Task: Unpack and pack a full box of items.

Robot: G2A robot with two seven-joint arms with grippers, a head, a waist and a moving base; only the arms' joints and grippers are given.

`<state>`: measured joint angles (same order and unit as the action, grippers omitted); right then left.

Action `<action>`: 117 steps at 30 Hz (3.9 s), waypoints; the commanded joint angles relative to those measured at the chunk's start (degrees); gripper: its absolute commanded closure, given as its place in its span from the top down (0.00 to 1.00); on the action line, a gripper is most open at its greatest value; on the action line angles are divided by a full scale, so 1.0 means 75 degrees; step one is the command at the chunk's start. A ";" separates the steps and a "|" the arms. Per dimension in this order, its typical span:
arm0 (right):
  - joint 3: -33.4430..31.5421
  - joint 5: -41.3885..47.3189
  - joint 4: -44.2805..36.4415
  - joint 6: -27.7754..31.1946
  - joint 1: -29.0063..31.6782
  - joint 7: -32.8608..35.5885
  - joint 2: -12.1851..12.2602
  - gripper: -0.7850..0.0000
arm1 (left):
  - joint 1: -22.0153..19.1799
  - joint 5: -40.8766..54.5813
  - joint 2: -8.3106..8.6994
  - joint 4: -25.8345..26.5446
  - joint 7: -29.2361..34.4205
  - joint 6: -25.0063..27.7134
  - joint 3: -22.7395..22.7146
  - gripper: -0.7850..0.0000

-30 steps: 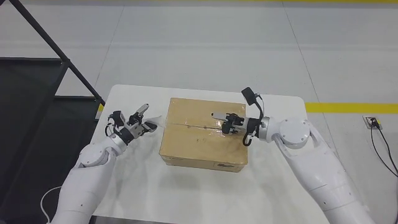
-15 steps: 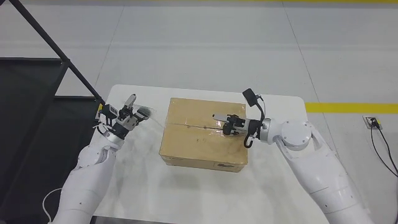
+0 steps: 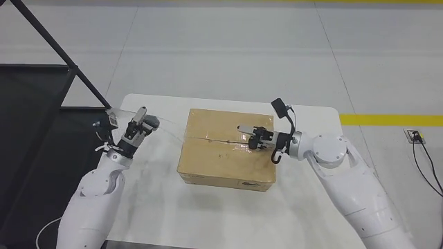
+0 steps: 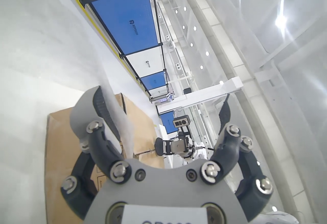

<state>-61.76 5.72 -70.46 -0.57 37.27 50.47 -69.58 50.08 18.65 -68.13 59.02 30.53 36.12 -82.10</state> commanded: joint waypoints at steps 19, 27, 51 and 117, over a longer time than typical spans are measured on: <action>0.0102 0.0073 0.0307 -0.0046 -0.0157 -0.0177 -0.0067 1.00 | 0.1656 -0.2602 0.0156 0.3393 -0.1211 -0.0389 -0.0369 1.00; 0.0047 0.0093 0.0388 0.0058 -0.0155 -0.0133 -0.0059 1.00 | 0.1679 -0.2385 0.0170 0.3213 -0.1056 -0.0676 -0.0379 1.00; 0.0548 0.0239 0.1198 0.0467 -0.0856 0.0166 -0.0282 1.00 | 0.4115 -0.6783 0.0764 0.4695 -0.0058 -0.1907 -0.2614 1.00; 0.0268 0.0124 0.1263 0.0773 -0.0668 0.0300 -0.0238 1.00 | -0.2764 0.1181 -0.0818 -0.4219 0.0762 -0.5073 0.1070 1.00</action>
<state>-59.77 6.64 -60.97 5.32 32.30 52.69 -71.35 29.71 26.48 -73.96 28.11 37.45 -2.58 -74.00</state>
